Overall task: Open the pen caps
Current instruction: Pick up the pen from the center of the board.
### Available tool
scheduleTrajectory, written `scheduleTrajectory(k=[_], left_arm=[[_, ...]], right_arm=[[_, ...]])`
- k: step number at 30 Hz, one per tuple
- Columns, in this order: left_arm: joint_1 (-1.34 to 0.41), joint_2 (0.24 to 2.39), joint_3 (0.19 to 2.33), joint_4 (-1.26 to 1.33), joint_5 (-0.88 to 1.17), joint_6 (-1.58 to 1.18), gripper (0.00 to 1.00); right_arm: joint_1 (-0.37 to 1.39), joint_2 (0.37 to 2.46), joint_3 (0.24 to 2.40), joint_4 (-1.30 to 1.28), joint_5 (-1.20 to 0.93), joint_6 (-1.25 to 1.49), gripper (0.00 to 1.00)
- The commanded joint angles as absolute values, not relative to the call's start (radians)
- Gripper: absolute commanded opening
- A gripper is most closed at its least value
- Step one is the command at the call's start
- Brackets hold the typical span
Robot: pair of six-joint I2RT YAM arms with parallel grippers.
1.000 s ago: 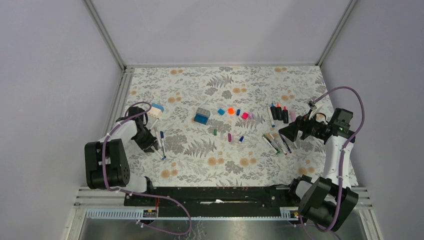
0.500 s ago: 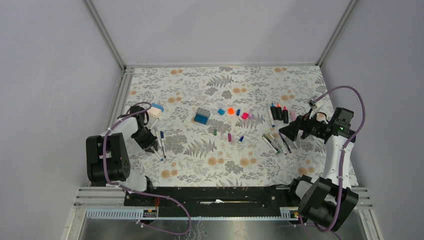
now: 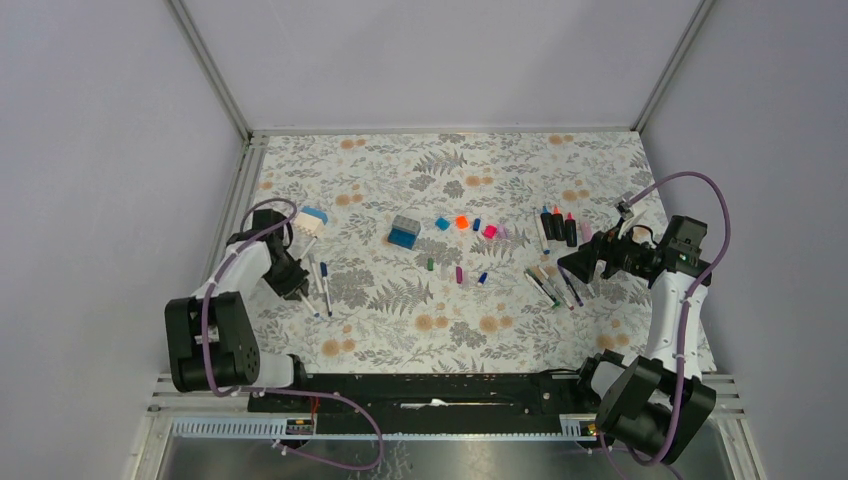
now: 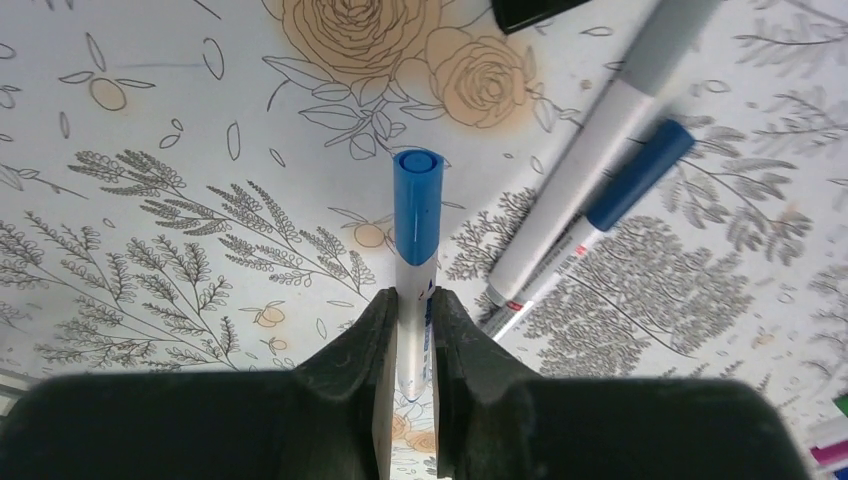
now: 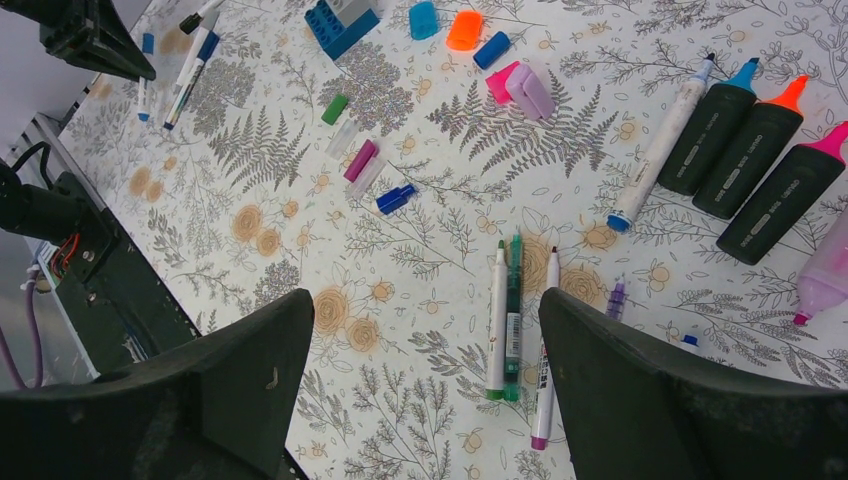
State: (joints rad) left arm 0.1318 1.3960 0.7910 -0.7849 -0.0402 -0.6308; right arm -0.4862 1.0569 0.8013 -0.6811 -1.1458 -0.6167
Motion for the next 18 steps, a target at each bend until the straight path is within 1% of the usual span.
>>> scheduleTrajectory(k=[1, 5, 8, 11, 13, 15, 18], left_arm=[[0.134, 1.287, 0.785, -0.782, -0.023, -0.64, 0.0], [0.133, 1.147, 0.765, -0.711, 0.166, -0.624, 0.0], [0.119, 1.03, 0.735, -0.616, 0.314, -0.635, 0.0], [0.104, 0.957, 0.688, -0.491, 0.461, -0.674, 0.0], [0.074, 0.914, 0.641, -0.357, 0.552, -0.744, 0.0], [0.014, 0.887, 0.584, -0.179, 0.602, -0.82, 0.0], [-0.139, 0.894, 0.482, 0.188, 0.606, -0.934, 0.0]], right_arm=[[-0.483, 1.032, 0.837, -0.7, -1.193, -0.644, 0.9], [-0.481, 1.023, 0.833, -0.725, -1.255, -0.688, 0.9], [-0.478, 1.02, 0.845, -0.753, -1.288, -0.721, 0.9], [-0.461, 1.027, 0.857, -0.78, -1.285, -0.751, 0.9], [-0.421, 1.039, 0.866, -0.811, -1.272, -0.779, 0.9], [-0.361, 1.056, 0.876, -0.853, -1.262, -0.819, 0.9], [-0.259, 1.069, 0.855, -0.861, -1.27, -0.833, 0.91]])
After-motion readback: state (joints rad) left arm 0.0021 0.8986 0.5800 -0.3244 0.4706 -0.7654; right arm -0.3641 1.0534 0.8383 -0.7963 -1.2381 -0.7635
